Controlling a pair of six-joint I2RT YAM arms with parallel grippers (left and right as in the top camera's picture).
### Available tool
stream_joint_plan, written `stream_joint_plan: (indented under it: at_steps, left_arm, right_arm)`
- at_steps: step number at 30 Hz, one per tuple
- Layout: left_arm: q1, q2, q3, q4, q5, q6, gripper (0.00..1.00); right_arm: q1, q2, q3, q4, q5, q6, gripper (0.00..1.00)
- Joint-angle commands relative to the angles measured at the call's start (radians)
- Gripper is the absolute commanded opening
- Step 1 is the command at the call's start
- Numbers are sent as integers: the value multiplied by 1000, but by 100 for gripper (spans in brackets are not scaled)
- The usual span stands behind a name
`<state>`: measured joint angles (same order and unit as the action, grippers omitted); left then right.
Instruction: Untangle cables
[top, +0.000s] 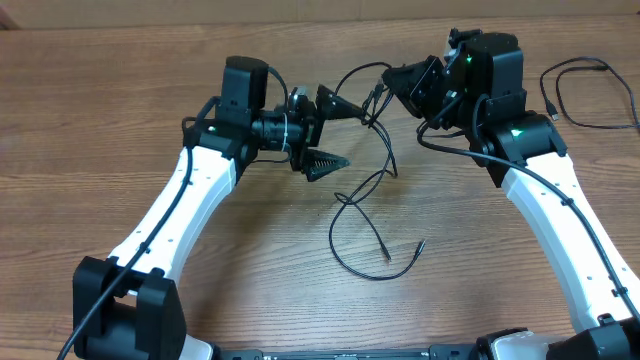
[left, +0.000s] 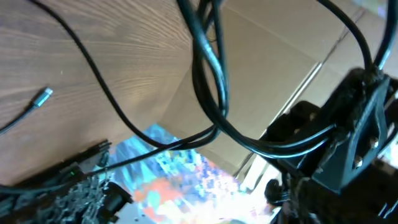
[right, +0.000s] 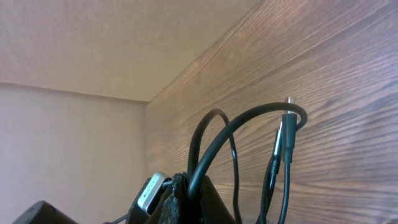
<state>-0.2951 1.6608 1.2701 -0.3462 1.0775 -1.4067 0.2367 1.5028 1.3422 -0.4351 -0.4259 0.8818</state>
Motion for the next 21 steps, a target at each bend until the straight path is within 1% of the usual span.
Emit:
stream_joint_plan:
  at_steps: [1,6,8,10,11,13,15,17,18,19,21]
  left_arm:
    - [-13,-6,10,0,-32,-111,100]
    - [-30,-6,10,5,-33,-174,100]
    - [-33,-6,10,9,-35,-184,96]
    - [-33,-6,10,17,-43,-143,82]
    - [-33,-6,10,34,-47,-84,78]
    - [-33,-6,10,40,-50,-26,67]
    - [-33,-6,10,23,-49,-50,53]
    - [-33,-6,10,31,-53,-82,44]
    - [-33,-6,10,48,-66,-71,45]
    - [-33,-6,10,67,-76,-29,52]
    - [-33,-6,10,122,-74,76,62]
  right_arm:
    - [16,-16,6,8,26,-94,4]
    - [44,-16,6,8,63,-132,4]
    - [45,-16,5,6,69,-133,4]
    - [45,-16,6,3,66,-132,4]
    - [45,-16,6,-2,66,-132,4]
    - [45,-16,6,-8,66,-130,4]
    - [45,-16,5,-7,66,-128,4]
    - [45,-16,6,-7,66,-129,4]
    - [45,-16,5,-8,66,-133,4]
    - [45,-16,6,-8,66,-132,4]
    - [45,-16,5,-8,66,-132,4]
